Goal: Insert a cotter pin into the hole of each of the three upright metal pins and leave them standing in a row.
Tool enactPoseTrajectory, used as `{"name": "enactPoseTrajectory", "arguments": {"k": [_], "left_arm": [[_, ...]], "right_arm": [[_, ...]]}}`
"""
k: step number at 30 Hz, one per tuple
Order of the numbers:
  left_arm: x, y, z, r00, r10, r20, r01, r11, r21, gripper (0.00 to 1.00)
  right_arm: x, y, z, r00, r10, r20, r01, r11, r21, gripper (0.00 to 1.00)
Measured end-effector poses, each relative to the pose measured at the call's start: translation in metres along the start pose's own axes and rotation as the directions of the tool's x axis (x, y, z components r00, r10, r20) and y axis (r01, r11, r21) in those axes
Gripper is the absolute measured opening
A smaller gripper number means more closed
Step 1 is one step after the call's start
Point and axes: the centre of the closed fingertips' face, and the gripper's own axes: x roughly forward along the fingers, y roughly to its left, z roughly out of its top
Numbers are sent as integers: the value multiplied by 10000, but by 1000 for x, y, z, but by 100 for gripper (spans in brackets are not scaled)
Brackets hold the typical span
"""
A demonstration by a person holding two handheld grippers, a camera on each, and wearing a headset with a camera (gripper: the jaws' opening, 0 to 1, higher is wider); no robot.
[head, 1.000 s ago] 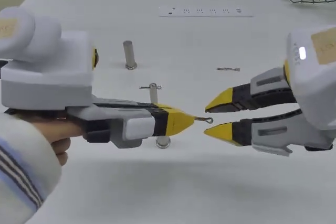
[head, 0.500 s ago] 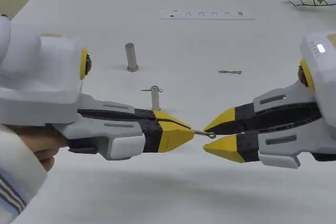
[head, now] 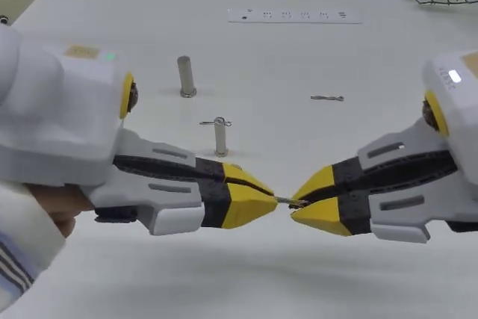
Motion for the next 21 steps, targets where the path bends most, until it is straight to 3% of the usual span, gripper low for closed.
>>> {"name": "enactPoseTrajectory", "arguments": {"k": [6, 9, 12, 13, 14, 21], "left_arm": [[0, -3, -6, 9984, -207, -519, 247, 9967, 776, 0], [1, -4, -10, 9952, -268, -944, 405, 9884, 1463, 0], [3, -6, -13, 9935, -331, -1089, 498, 9866, 1551, 1], [4, -5, -17, 9916, -231, -1269, 471, 9807, 1896, 1], [4, -3, -17, 9921, -63, -1256, 330, 9767, 2118, 1], [6, -1, -17, 9970, 51, -775, 109, 9788, 2045, 1]], "right_arm": [[0, 7, 0, 9987, 499, -49, -499, 9988, -24, 6], [1, 10, -1, 9971, 756, -109, -756, 9971, 4, 5], [1, 14, -3, 9954, 934, -221, -930, 9955, 185, 5], [1, 13, -2, 9962, 854, -191, -850, 9961, 224, 4], [1, 12, -2, 9966, 804, -166, -800, 9965, 219, 4], [0, 8, -2, 9983, 572, -116, -569, 9980, 284, 4]]}}
